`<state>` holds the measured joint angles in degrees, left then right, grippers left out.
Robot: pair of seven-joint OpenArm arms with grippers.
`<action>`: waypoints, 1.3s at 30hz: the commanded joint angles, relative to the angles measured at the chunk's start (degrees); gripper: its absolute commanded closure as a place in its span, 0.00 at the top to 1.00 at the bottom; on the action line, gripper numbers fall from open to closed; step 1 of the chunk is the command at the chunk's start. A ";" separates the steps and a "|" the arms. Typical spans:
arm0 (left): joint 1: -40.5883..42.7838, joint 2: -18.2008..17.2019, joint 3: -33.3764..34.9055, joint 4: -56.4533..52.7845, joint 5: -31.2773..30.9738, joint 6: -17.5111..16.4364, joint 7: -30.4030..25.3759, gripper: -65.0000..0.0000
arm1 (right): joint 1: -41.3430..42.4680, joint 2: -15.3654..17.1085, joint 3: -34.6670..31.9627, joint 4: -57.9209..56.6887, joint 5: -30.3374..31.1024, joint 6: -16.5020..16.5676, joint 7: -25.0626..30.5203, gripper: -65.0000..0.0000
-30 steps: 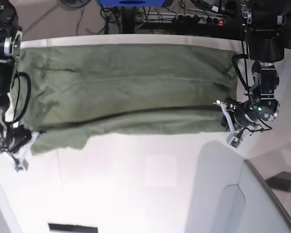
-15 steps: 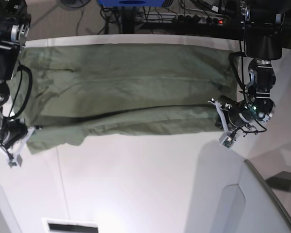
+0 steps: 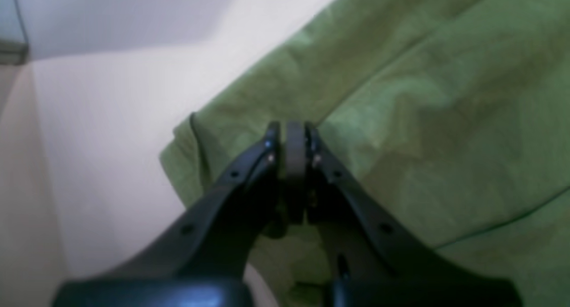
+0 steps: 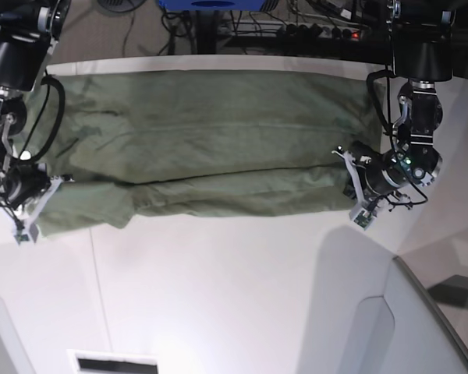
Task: Layout the t-shirt on the table in an organized manner, then fold the t-shirt properly
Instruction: 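Hold the strip ends with both grippers and smooth the fold flat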
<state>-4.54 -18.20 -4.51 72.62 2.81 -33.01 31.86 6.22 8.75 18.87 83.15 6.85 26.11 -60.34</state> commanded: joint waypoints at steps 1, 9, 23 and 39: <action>-0.43 -0.84 -0.45 1.09 -0.39 0.27 -0.87 0.00 | 0.42 0.43 0.07 1.90 0.22 0.13 0.07 0.00; -0.61 -0.92 -0.45 1.09 -0.48 0.18 -0.87 0.00 | -1.52 0.35 0.16 4.36 0.14 0.05 -0.72 0.00; -1.49 -2.16 -0.45 1.45 -0.48 0.18 -0.87 0.00 | -4.15 -3.44 5.26 9.64 0.22 0.05 -5.64 0.00; 1.85 -2.51 -0.54 4.52 -0.48 0.18 -0.87 0.00 | -6.09 -6.69 5.17 12.36 0.22 0.05 -5.82 0.00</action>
<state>-1.72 -19.53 -4.67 76.14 2.76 -33.06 31.92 -0.89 1.63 23.90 94.28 7.01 26.06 -66.54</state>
